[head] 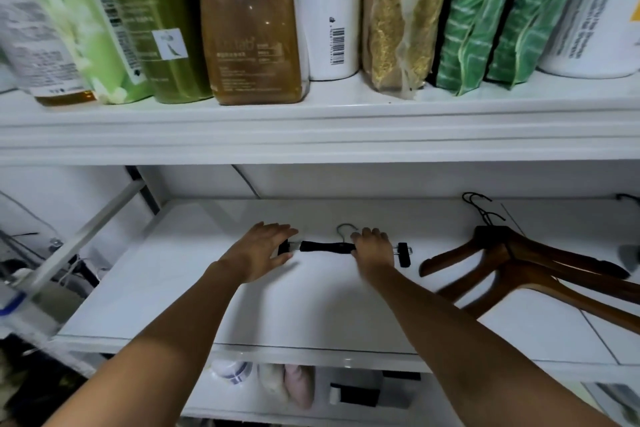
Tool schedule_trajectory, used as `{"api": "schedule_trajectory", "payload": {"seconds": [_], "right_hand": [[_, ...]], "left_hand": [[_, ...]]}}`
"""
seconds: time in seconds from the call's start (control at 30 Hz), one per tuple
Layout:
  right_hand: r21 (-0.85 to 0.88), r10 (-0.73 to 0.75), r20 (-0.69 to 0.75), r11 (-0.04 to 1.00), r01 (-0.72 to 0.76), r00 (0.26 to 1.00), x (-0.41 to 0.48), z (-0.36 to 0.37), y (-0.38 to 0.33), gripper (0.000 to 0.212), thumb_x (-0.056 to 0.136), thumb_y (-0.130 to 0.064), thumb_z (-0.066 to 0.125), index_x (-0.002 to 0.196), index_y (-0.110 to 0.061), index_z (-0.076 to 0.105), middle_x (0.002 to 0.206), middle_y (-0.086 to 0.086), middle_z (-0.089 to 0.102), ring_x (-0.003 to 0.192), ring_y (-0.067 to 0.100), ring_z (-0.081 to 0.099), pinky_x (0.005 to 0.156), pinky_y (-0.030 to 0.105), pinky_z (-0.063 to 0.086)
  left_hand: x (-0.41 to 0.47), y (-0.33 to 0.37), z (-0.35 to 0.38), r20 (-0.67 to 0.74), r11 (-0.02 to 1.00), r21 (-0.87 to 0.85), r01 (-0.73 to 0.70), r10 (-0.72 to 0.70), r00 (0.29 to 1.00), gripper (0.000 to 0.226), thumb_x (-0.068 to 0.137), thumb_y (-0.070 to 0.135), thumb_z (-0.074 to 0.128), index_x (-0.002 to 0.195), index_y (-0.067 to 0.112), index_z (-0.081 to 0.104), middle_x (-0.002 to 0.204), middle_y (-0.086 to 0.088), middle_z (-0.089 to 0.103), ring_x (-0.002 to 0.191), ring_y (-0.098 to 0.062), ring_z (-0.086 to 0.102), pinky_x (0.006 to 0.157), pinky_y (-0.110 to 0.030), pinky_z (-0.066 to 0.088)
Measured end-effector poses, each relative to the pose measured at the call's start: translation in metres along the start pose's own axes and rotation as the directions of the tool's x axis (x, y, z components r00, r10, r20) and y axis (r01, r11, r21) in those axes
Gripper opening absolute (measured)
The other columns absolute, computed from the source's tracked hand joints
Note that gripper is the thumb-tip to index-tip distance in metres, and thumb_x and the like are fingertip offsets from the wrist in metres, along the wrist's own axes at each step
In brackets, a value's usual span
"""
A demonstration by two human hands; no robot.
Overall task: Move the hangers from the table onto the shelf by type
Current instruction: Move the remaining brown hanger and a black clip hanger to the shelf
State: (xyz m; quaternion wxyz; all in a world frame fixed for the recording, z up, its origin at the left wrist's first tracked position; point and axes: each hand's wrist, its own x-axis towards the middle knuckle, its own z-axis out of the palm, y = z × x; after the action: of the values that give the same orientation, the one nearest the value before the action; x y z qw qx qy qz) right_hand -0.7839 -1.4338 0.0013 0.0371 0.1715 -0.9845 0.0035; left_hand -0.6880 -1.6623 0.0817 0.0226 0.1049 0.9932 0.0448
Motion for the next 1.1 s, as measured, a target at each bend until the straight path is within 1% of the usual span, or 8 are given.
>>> {"api": "schedule_trajectory", "payload": {"seconds": [0.1, 0.23, 0.43, 0.53, 0.63, 0.77, 0.9, 1.1], "right_hand": [[-0.003, 0.016, -0.043, 1.0, -0.016, 0.999, -0.017, -0.01, 0.003, 0.034, 0.094, -0.009, 0.049, 0.128, -0.012, 0.05, 0.122, 0.009, 0.055, 0.114, 0.028, 0.05, 0.096, 0.035, 0.037], [0.08, -0.004, -0.058, 0.997, 0.009, 0.998, -0.044, -0.03, 0.011, 0.041, 0.094, -0.013, 0.046, 0.136, -0.015, 0.047, 0.128, 0.008, 0.055, 0.118, 0.026, 0.049, 0.1, 0.035, 0.037], [0.132, -0.052, -0.089, 0.989, 0.064, 0.995, -0.088, -0.076, 0.023, 0.05, 0.096, -0.021, 0.046, 0.145, -0.019, 0.034, 0.144, 0.007, 0.043, 0.129, 0.025, 0.042, 0.108, 0.032, 0.028], [0.1, -0.052, -0.121, 0.993, 0.065, 0.991, -0.114, -0.098, 0.034, 0.055, 0.096, -0.023, 0.045, 0.148, -0.02, 0.028, 0.153, 0.006, 0.031, 0.136, 0.025, 0.034, 0.111, 0.032, 0.022], [0.081, -0.025, -0.143, 0.996, 0.037, 0.989, -0.144, -0.118, 0.049, 0.056, 0.096, -0.024, 0.046, 0.149, -0.02, 0.027, 0.156, 0.005, 0.025, 0.14, 0.023, 0.029, 0.113, 0.033, 0.018], [0.033, 0.031, -0.195, 0.999, -0.025, 0.98, -0.188, -0.145, 0.073, 0.056, 0.096, -0.029, 0.046, 0.148, -0.021, 0.027, 0.155, 0.003, 0.03, 0.138, 0.023, 0.032, 0.112, 0.033, 0.02], [0.011, 0.101, -0.199, 0.995, -0.101, 0.975, -0.225, -0.172, 0.102, 0.059, 0.096, -0.03, 0.045, 0.15, -0.023, 0.024, 0.157, 0.001, 0.024, 0.142, 0.021, 0.027, 0.116, 0.036, 0.015], [-0.028, 0.205, -0.227, 0.976, -0.217, 0.952, -0.283, -0.198, 0.151, 0.056, 0.096, -0.037, 0.045, 0.148, -0.026, 0.028, 0.156, 0.002, 0.027, 0.14, 0.024, 0.031, 0.114, 0.035, 0.018]], "left_hand": [[-0.004, 0.008, -0.005, -0.003, 1.0, 0.009, -0.026, 0.027, 1.0, 0.052, 0.098, 0.042, 0.039, 0.147, 0.027, 0.027, 0.155, 0.003, 0.028, 0.142, -0.013, 0.025, 0.117, -0.029, 0.007], [-0.009, 0.03, -0.013, -0.01, 0.999, 0.013, -0.05, 0.05, 0.999, 0.054, 0.099, 0.044, 0.038, 0.148, 0.027, 0.025, 0.155, 0.002, 0.027, 0.142, -0.016, 0.025, 0.118, -0.03, 0.01], [-0.02, 0.077, -0.034, -0.022, 0.995, -0.032, -0.09, 0.089, 0.996, 0.056, 0.099, 0.042, 0.038, 0.15, 0.026, 0.02, 0.157, 0.003, 0.021, 0.144, -0.017, 0.02, 0.12, -0.03, 0.006], [-0.026, 0.1, -0.045, -0.044, 0.992, -0.074, -0.107, 0.104, 0.994, 0.057, 0.098, 0.04, 0.041, 0.15, 0.026, 0.02, 0.157, 0.003, 0.02, 0.145, -0.019, 0.016, 0.118, -0.029, 0.005], [-0.03, 0.123, -0.053, -0.061, 0.988, -0.063, -0.139, 0.135, 0.989, 0.058, 0.098, 0.038, 0.042, 0.15, 0.023, 0.02, 0.157, 0.002, 0.02, 0.144, -0.018, 0.018, 0.116, -0.028, 0.006], [-0.036, 0.158, -0.062, -0.07, 0.975, -0.055, -0.216, 0.212, 0.975, 0.058, 0.099, 0.04, 0.04, 0.15, 0.022, 0.02, 0.156, 0.001, 0.023, 0.143, -0.019, 0.021, 0.118, -0.03, 0.009], [-0.039, 0.196, -0.072, -0.09, 0.946, -0.026, -0.323, 0.32, 0.943, 0.059, 0.098, 0.043, 0.039, 0.15, 0.024, 0.017, 0.157, 0.0, 0.021, 0.144, -0.02, 0.019, 0.119, -0.033, 0.009], [-0.036, 0.264, -0.08, -0.092, 0.894, -0.054, -0.445, 0.44, 0.893, 0.059, 0.098, 0.046, 0.037, 0.15, 0.028, 0.016, 0.158, 0.001, 0.02, 0.145, -0.019, 0.017, 0.118, -0.032, 0.01]]}}
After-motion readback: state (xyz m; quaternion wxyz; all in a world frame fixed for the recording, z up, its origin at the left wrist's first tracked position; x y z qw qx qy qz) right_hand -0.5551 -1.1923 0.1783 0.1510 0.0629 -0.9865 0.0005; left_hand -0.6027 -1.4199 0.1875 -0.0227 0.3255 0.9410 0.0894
